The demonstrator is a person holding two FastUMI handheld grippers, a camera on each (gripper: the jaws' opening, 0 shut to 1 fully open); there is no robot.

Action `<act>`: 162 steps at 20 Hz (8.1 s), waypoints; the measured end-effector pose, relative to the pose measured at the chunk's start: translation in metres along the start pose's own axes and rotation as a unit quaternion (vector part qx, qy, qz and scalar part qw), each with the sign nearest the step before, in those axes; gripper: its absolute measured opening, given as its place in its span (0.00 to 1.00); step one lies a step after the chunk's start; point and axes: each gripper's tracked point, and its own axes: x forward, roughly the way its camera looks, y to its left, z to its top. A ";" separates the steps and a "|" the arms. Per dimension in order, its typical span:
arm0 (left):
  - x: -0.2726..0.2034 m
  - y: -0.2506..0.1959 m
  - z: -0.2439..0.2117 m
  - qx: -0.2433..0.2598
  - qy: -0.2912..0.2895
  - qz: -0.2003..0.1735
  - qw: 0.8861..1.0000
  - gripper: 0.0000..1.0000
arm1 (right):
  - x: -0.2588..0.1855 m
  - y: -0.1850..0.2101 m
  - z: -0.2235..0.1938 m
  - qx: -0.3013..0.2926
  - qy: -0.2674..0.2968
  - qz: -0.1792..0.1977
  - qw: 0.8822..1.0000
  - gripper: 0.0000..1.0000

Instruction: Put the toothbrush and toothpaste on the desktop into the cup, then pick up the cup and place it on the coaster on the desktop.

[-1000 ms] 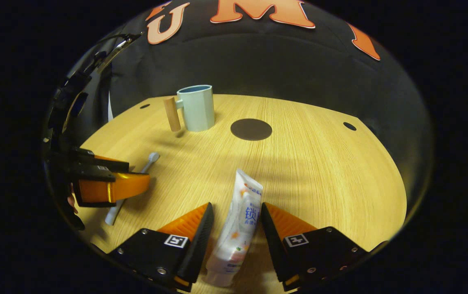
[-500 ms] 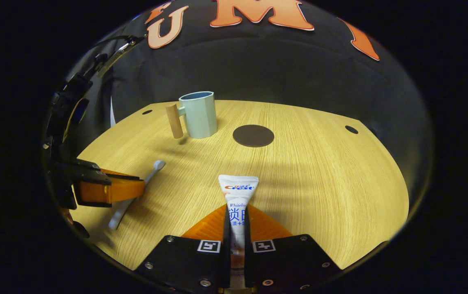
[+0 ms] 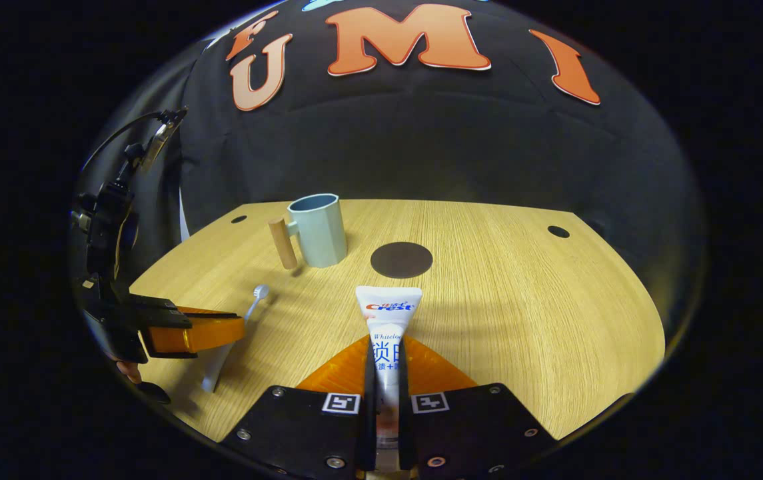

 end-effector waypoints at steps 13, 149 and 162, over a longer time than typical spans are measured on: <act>-0.038 0.028 0.064 0.070 -0.140 0.003 0.988 0.05 | -0.005 0.001 0.048 0.000 -0.078 -0.007 0.997 0.14; 0.002 0.128 0.049 -0.018 -0.193 0.009 0.981 0.99 | 0.145 0.126 0.193 -0.026 -0.207 0.154 0.966 0.21; -0.026 0.098 0.074 -0.006 -0.207 -0.009 0.978 0.98 | 0.075 0.098 0.186 -0.071 -0.194 0.153 0.967 0.43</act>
